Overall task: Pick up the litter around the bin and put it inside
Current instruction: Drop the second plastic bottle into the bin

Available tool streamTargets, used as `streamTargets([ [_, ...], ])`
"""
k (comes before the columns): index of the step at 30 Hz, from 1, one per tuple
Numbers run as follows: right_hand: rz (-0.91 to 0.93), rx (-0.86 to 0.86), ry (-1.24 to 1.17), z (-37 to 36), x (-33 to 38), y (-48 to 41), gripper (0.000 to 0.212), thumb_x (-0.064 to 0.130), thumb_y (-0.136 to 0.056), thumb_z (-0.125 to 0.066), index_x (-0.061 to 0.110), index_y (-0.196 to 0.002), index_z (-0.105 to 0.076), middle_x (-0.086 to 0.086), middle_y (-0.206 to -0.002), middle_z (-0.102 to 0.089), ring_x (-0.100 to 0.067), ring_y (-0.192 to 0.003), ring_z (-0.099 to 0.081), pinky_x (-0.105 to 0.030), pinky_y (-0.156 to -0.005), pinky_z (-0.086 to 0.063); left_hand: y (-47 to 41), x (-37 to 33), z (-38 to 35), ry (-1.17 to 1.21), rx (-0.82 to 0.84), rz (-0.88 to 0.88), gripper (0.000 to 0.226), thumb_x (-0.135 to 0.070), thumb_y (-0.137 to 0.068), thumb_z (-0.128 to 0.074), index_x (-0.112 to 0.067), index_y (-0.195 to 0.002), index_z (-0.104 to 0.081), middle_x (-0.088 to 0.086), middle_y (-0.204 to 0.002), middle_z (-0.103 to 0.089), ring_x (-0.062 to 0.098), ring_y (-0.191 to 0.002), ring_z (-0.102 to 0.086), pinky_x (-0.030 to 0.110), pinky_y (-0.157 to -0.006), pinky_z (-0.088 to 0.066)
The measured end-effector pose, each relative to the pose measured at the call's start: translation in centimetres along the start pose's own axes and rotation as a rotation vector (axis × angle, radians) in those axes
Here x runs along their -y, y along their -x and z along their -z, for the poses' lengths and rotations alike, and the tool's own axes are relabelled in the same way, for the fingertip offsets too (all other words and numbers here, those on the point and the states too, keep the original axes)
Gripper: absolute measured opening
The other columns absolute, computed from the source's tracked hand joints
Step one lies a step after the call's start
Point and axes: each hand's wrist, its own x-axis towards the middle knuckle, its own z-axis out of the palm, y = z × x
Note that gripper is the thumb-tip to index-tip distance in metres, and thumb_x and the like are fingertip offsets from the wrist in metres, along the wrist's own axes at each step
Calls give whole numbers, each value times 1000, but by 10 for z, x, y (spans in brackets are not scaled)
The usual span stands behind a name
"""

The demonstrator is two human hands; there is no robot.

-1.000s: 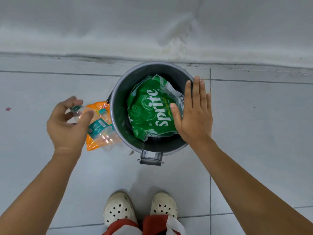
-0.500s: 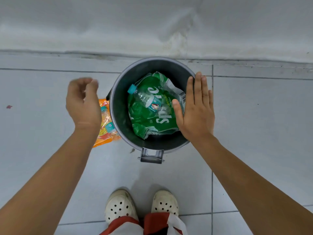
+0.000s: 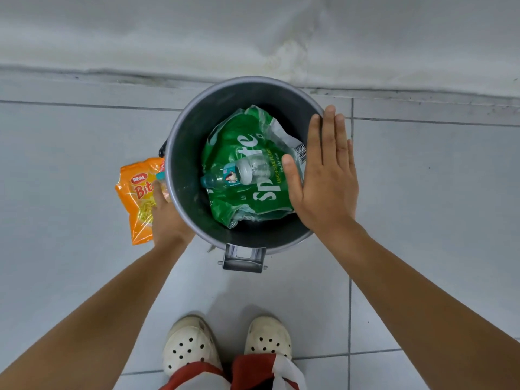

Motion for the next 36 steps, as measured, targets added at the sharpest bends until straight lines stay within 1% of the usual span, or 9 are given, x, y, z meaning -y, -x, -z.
streamTargets([
  [4,-2,21,-2,1,0,0,71,50,-99,-24,4,-152,-14,-14,-161,-9,-26,-148,-4,-44,-121,-11,4,5,20,124,-196,-148,65,-22,-87,-63,-30,-145,-34,12,-160,-17,34,-131,-46,34,-105,-38],
  [8,-10,50,-10,4,1,0,71,51,-98,-21,5,-152,-11,-13,-161,-6,-25,-148,-1,-46,-120,-11,17,-18,61,367,-495,-477,58,-1,-80,-64,-4,-136,-47,28,-147,-26,-18,-121,-37,-2,-93,-31],
  [12,-13,74,-7,6,1,-1,72,52,-98,-17,6,-153,-8,-12,-161,-3,-24,-148,2,-45,-121,-9,50,-62,81,332,-508,-910,57,-4,-76,-65,2,-130,-49,34,-144,-26,-8,-136,-26,23,-112,-34],
  [16,-19,90,0,6,1,-1,72,53,-98,-14,7,-153,-6,-11,-161,-2,-23,-148,3,-46,-121,-9,77,-86,53,74,-372,-1117,63,-18,-75,-70,-2,-133,-49,35,-144,-32,-22,-130,-21,6,-101,-34],
  [20,-23,85,-6,6,1,-1,72,53,-98,-12,7,-153,-8,-10,-162,-3,-23,-148,2,-47,-120,-9,81,-76,39,-39,-343,-1079,71,-40,-80,-64,-6,-139,-41,21,-145,-44,25,-131,-48,51,-95,-48],
  [23,-26,74,-10,6,1,-1,72,52,-97,-13,6,-152,-10,-11,-161,-5,-24,-148,0,-46,-120,-8,66,-58,49,174,-392,-980,63,-37,-86,-58,1,-134,-43,16,-137,-49,32,-128,-49,50,-104,-41],
  [27,-22,52,-9,5,2,-1,70,50,-98,-17,5,-152,-14,-13,-161,-9,-26,-148,-4,-48,-120,-11,15,-18,51,359,-464,-563,53,-33,-87,-55,-7,-133,-45,5,-134,-50,21,-123,-49,45,-105,-40],
  [32,-24,38,-6,3,2,-1,71,52,-97,-15,6,-152,-14,-12,-161,-9,-25,-148,-4,-48,-120,-12,-37,40,25,-315,-157,-480,92,-57,-72,-53,-13,-148,-24,15,-155,-28,39,-138,-33,59,-108,-34],
  [36,-21,22,-23,2,1,-1,71,51,-97,-17,6,-152,-14,-12,-161,-9,-25,-148,-4,-47,-120,-12,-53,68,3,-819,82,-441,102,-65,-75,-55,-25,-155,-5,5,-164,-4,32,-150,-3,58,-116,-18],
])
